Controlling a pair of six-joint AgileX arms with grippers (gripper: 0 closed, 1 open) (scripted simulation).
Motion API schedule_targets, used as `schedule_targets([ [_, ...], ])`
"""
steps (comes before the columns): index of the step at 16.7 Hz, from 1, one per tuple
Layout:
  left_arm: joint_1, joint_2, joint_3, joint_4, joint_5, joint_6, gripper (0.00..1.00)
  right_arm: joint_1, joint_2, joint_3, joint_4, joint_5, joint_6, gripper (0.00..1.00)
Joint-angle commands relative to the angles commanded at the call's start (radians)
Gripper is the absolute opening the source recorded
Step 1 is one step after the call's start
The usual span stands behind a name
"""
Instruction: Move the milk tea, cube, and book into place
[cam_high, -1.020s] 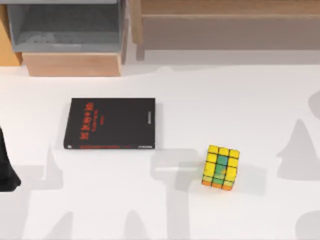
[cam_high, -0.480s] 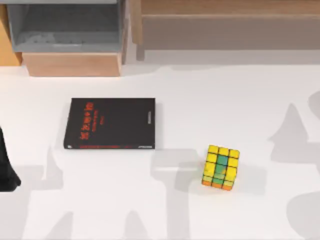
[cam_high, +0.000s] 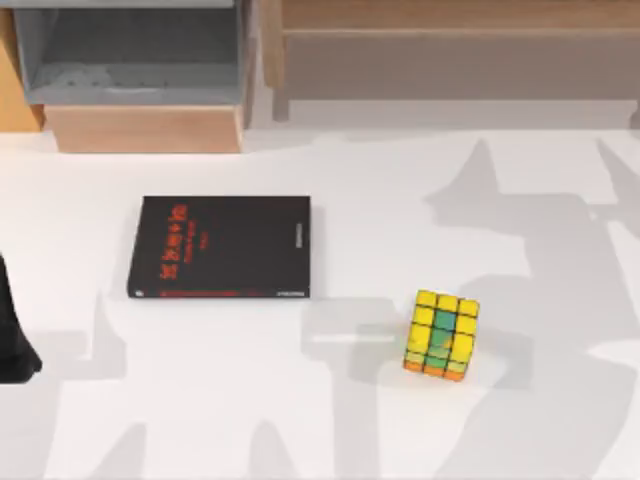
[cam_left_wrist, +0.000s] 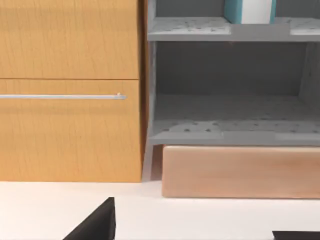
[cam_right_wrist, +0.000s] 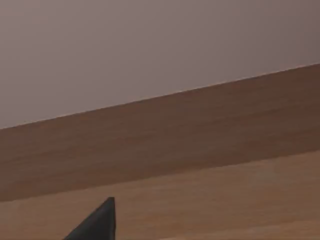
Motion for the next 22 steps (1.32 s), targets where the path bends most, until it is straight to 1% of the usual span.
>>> schedule_targets([
  [3,0.0,0.0,0.0,0.0,0.0,0.0,1.0,0.114,0.023,0.14,-0.251,0.04,0.094,1.0],
  [7,0.0,0.0,0.0,0.0,0.0,0.0,1.0,0.312,0.053,0.292,-0.625,0.12,0.238,1.0],
  [11,0.0,0.0,0.0,0.0,0.0,0.0,1.0,0.532,0.091,0.385,-1.009,0.219,0.392,1.0],
  [15,0.0,0.0,0.0,0.0,0.0,0.0,1.0,0.744,0.12,0.432,-1.358,0.318,0.529,1.0],
  [19,0.0,0.0,0.0,0.0,0.0,0.0,1.0,0.918,0.143,0.45,-1.61,0.399,0.635,1.0],
  [22,0.0,0.0,0.0,0.0,0.0,0.0,1.0,0.987,0.155,0.45,-1.71,0.433,0.679,1.0],
])
